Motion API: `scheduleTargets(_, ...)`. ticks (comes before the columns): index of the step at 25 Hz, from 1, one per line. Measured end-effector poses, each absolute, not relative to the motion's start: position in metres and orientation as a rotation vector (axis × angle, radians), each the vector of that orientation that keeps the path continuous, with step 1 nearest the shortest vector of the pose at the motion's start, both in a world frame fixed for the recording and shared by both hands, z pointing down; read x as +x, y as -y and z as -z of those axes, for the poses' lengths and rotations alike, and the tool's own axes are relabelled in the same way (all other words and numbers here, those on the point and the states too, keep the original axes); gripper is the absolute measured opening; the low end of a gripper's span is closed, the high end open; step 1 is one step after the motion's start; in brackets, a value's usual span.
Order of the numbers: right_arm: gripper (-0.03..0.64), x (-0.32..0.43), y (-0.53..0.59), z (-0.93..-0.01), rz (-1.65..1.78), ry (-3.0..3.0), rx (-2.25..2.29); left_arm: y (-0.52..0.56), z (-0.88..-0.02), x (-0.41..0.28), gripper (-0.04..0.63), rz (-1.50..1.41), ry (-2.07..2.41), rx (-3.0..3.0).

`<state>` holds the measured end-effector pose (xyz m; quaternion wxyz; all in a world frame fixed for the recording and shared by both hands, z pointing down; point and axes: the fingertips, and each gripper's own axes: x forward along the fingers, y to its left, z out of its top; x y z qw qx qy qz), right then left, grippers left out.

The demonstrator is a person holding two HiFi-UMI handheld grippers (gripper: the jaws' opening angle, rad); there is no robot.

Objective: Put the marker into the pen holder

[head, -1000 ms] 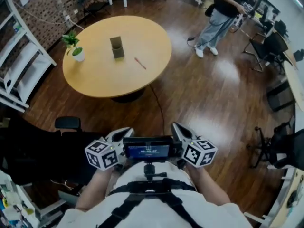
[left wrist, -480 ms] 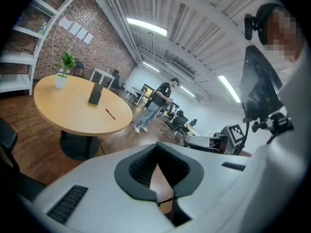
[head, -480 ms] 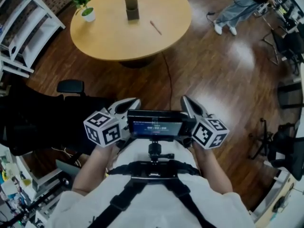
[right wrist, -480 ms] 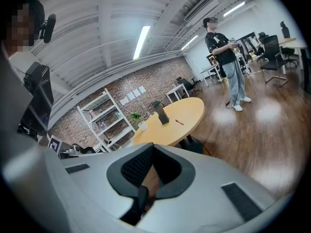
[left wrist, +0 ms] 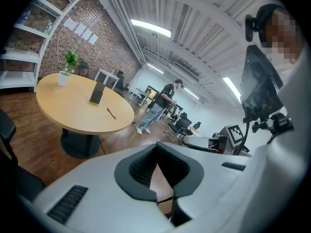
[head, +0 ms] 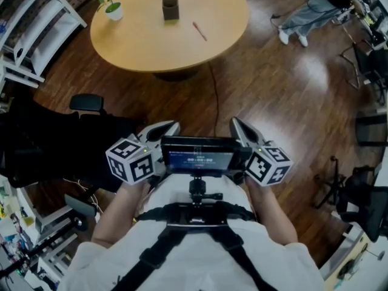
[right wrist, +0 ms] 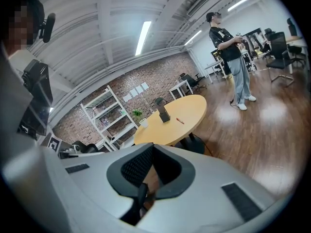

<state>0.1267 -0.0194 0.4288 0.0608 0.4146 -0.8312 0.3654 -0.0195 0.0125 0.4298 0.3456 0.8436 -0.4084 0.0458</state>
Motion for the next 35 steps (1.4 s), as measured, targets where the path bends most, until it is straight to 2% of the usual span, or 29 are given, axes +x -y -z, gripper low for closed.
scheduleTargets(18,-0.003,0.158,0.054,-0.441,-1.117,2.549,1.102,0.005,-0.432,0.022,-0.006,-0.11,1.162,2.117)
scheduleTargets(27,-0.003,0.131,0.074,-0.447,-1.124,2.551,1.055,0.024,-0.436,-0.003,-0.006,-0.115,1.174,2.095)
scheduleTargets(35,-0.003,0.088,0.143,-0.453,-1.128,2.509,1.115,0.099,-0.446,-0.049,-0.006,-0.106,1.114,2.103)
